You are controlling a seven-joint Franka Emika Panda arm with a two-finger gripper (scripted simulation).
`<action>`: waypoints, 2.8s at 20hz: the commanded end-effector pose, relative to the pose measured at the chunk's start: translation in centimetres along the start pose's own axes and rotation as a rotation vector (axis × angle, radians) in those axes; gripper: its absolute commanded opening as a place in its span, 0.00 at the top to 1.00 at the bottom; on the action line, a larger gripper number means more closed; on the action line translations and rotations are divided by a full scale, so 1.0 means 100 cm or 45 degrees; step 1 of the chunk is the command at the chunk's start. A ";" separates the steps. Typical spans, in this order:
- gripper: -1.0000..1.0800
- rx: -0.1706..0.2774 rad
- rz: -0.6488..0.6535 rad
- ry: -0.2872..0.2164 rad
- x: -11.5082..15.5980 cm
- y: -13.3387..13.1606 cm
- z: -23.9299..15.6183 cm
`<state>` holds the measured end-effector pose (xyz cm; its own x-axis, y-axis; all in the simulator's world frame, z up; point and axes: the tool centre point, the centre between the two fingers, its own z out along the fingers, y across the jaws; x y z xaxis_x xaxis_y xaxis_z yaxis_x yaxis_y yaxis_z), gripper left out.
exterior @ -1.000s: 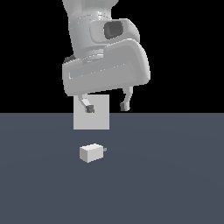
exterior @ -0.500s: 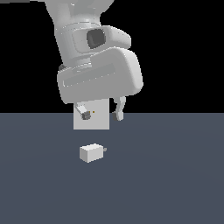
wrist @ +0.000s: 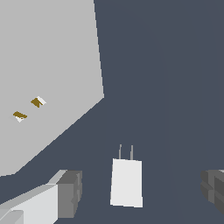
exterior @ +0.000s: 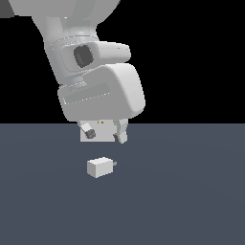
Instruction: Plug the charger into the wall socket.
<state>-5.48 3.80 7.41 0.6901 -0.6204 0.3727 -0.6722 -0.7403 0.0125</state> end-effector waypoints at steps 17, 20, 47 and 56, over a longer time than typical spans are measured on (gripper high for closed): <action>0.04 -0.019 0.086 0.040 -0.010 -0.005 0.013; 0.04 -0.019 0.087 0.039 -0.014 -0.004 0.021; 1.00 -0.018 0.084 0.040 -0.026 -0.003 0.055; 1.00 0.046 -0.068 0.043 -0.022 -0.005 0.043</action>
<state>-5.55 4.38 2.31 0.6982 -0.5920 0.4026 -0.6468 -0.7627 0.0001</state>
